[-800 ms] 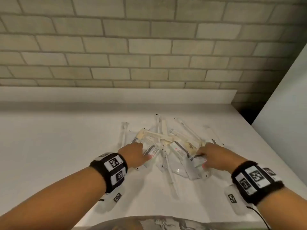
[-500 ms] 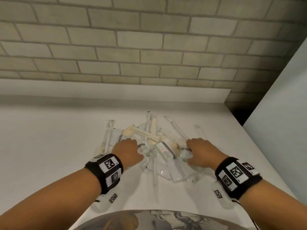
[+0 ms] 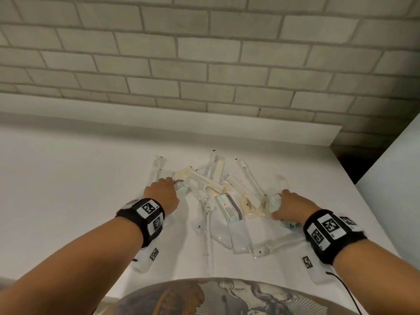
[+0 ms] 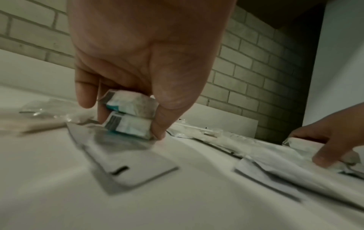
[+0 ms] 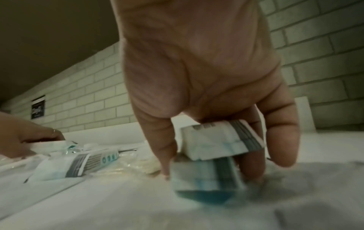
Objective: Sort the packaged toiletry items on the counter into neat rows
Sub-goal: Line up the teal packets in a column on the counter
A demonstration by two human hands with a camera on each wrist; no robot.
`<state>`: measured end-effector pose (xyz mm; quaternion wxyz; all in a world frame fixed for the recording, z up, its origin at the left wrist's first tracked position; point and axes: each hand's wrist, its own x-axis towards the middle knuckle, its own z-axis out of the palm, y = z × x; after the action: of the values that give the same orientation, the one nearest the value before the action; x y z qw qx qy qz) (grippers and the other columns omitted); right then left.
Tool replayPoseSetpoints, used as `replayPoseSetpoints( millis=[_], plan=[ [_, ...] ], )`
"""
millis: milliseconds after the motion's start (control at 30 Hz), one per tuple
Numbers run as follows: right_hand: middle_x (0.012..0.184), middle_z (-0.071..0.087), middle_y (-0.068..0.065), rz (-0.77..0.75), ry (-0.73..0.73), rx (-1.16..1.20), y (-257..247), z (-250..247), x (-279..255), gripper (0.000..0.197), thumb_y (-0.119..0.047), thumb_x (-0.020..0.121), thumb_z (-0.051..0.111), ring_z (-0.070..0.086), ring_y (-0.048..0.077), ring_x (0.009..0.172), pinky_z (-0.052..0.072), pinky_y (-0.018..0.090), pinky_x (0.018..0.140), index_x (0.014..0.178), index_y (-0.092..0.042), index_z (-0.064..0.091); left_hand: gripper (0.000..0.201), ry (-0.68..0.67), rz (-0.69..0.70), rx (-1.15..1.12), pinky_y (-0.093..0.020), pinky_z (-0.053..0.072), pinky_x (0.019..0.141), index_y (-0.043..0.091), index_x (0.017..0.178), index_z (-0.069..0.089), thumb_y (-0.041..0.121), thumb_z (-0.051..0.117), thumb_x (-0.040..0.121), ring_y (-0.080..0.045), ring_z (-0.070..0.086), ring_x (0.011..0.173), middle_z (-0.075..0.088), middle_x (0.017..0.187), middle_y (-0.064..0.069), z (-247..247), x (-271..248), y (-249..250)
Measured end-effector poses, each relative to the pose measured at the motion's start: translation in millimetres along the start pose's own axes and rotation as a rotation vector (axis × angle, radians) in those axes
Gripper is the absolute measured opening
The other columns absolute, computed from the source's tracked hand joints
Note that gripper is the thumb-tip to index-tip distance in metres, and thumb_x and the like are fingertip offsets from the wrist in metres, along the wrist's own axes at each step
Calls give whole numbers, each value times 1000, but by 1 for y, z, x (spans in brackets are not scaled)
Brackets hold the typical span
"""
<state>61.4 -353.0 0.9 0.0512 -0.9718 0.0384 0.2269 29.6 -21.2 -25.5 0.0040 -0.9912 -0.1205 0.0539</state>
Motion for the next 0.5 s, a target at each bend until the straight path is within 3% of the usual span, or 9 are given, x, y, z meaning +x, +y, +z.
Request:
replayPoseSetpoints(
  millis=[67,167,267,367,433,500],
  plan=[
    [121,51,9,0,104,-66,-1,-3,0,50,-27,86,53,56,27,108,48,36,88,131,-9,41,46,43,21,-24,-37,47,89,9,127,42,38,49,91,-28,55,109,53,123,-10,4,-2,3],
    [127,44,10,-68,278,-63,-16,-16,-7,53,-32,88,55,50,29,115,45,38,90,134,-12,38,47,134,24,-160,-39,47,89,7,129,42,36,48,92,-30,54,108,53,123,-12,5,-10,0],
    [127,42,9,-250,235,48,-54,-20,-21,59,-36,85,61,49,27,113,44,33,82,134,-14,36,52,188,-46,-244,-40,45,90,4,132,39,36,49,92,-33,51,111,50,125,-14,-4,-7,-15],
    [124,47,6,-352,80,70,-94,0,-29,58,-32,85,59,53,24,105,47,32,80,136,-17,35,54,112,-220,-361,-42,43,95,3,133,37,34,50,91,-35,48,116,46,129,-17,-15,10,-44],
    [114,51,3,-359,75,38,-110,19,-30,57,-33,84,58,56,22,96,51,33,78,134,-20,35,55,16,-295,-432,-42,44,95,1,133,35,33,52,91,-37,50,117,44,132,-20,-18,21,-62],
    [105,53,1,-348,130,-8,-117,30,-30,57,-37,84,58,57,20,89,52,32,72,133,-22,34,57,-70,-260,-465,-40,45,94,2,135,36,33,54,91,-35,52,117,44,134,-19,-16,28,-71]
  ],
)
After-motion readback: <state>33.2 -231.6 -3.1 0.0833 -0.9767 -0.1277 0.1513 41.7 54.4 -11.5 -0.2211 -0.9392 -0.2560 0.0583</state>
